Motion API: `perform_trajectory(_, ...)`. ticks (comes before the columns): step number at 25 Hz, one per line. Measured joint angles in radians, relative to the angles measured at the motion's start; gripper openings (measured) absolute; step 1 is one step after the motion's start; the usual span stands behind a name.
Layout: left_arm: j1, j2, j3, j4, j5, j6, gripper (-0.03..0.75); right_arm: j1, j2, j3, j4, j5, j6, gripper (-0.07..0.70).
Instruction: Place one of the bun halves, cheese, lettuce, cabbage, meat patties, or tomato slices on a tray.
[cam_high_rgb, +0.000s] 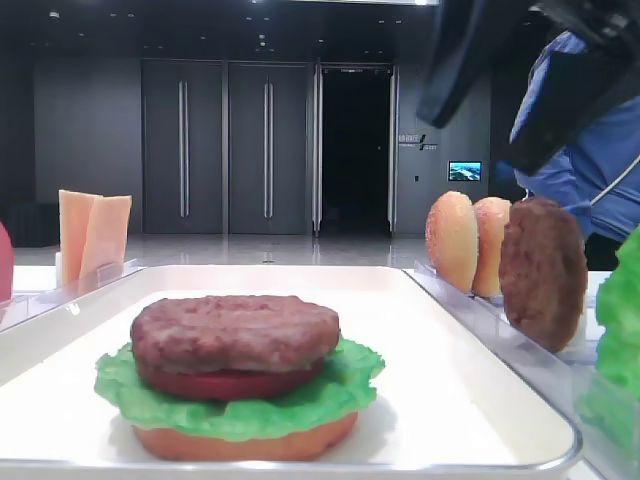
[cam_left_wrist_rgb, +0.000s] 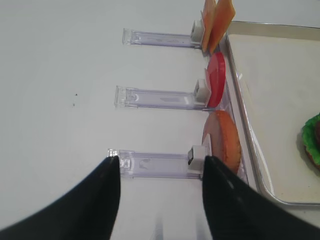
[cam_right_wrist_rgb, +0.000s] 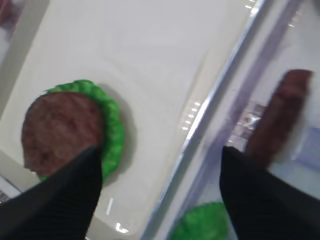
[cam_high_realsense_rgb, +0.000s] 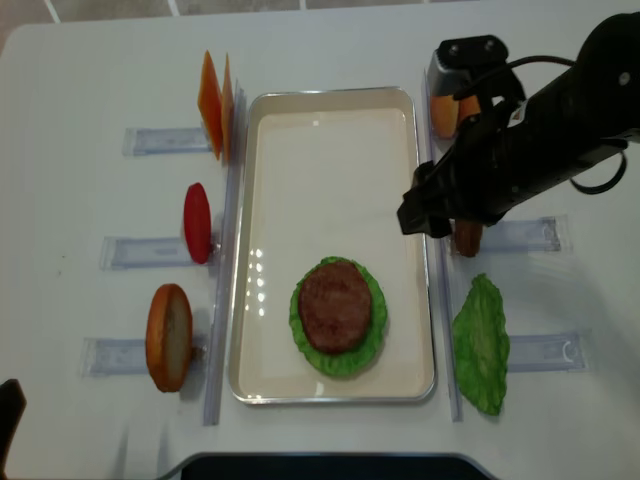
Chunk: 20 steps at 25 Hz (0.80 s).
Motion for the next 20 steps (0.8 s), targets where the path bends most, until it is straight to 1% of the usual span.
perform_trajectory(4, 0.0, 0.0, 0.0, 0.0, 0.0, 0.0, 0.409, -0.084, -0.055, 0.0, -0.156, 0.045, 0.116, 0.503)
perform_trajectory(6, 0.0, 0.0, 0.0, 0.0, 0.0, 0.0, 0.409, -0.122, -0.078, 0.0, -0.227, 0.073, 0.148, 0.503)
perform_trajectory(10, 0.0, 0.0, 0.0, 0.0, 0.0, 0.0, 0.409, -0.213, -0.106, 0.0, -0.325, 0.138, 0.209, 0.503)
perform_trajectory(14, 0.0, 0.0, 0.0, 0.0, 0.0, 0.0, 0.409, -0.318, -0.12, 0.0, -0.392, 0.194, 0.243, 0.503)
perform_trajectory(20, 0.0, 0.0, 0.0, 0.0, 0.0, 0.0, 0.409, -0.443, -0.123, 0.0, -0.482, 0.278, 0.247, 0.503)
